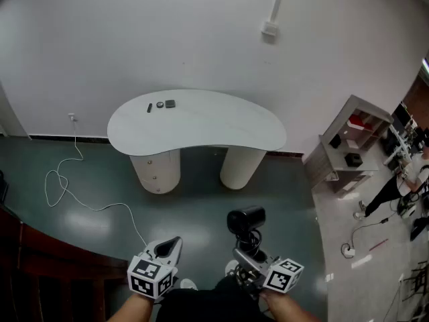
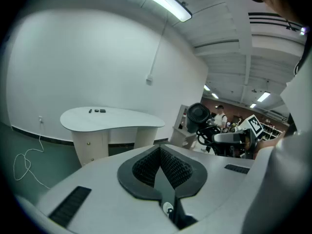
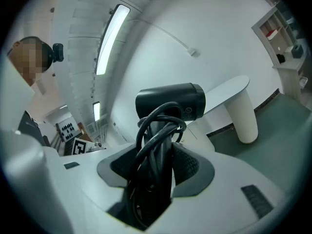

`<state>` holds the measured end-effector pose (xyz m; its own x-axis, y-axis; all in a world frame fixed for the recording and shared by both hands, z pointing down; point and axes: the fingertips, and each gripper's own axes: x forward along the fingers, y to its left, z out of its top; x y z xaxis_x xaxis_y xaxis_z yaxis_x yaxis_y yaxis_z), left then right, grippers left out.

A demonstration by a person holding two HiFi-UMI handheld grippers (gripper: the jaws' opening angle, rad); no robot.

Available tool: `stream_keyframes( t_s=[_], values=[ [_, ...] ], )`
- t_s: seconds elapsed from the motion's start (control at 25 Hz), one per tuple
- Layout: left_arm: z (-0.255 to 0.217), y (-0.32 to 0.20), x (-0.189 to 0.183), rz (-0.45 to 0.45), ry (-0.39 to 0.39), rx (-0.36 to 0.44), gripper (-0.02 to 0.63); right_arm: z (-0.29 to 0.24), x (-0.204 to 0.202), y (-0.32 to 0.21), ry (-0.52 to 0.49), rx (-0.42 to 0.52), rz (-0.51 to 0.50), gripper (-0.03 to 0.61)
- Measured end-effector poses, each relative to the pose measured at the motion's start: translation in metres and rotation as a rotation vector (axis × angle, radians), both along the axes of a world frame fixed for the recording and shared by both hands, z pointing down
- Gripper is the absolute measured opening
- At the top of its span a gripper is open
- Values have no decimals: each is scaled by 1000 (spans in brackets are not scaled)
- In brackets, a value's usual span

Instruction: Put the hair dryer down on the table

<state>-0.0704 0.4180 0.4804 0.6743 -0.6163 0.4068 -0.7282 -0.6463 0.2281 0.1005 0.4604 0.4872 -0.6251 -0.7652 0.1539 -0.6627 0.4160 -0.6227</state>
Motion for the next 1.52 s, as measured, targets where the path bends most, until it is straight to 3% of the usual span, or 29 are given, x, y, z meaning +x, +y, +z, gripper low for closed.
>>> stream_keyframes(
  t_s=[0.44,0.76,1.04,1.24,1.52],
  values=[
    [-2,-4,15,5,7,0,11,-4,11,-1,-5,11,6,193],
    [1,-12,28,-24,5,-3,11,3,19,-11,-15,-9,-58,195],
    [1,-30,60,-91,7,-21,11,6,59,-40,-29,-37,-96,195],
    [-20,-50,97,-113,7,26,11,11,96,-71,-25,-60,-109,195],
    [3,-74,121,-240,18,-34,11,19,141,-103,-27,-68,-166,195]
  ],
)
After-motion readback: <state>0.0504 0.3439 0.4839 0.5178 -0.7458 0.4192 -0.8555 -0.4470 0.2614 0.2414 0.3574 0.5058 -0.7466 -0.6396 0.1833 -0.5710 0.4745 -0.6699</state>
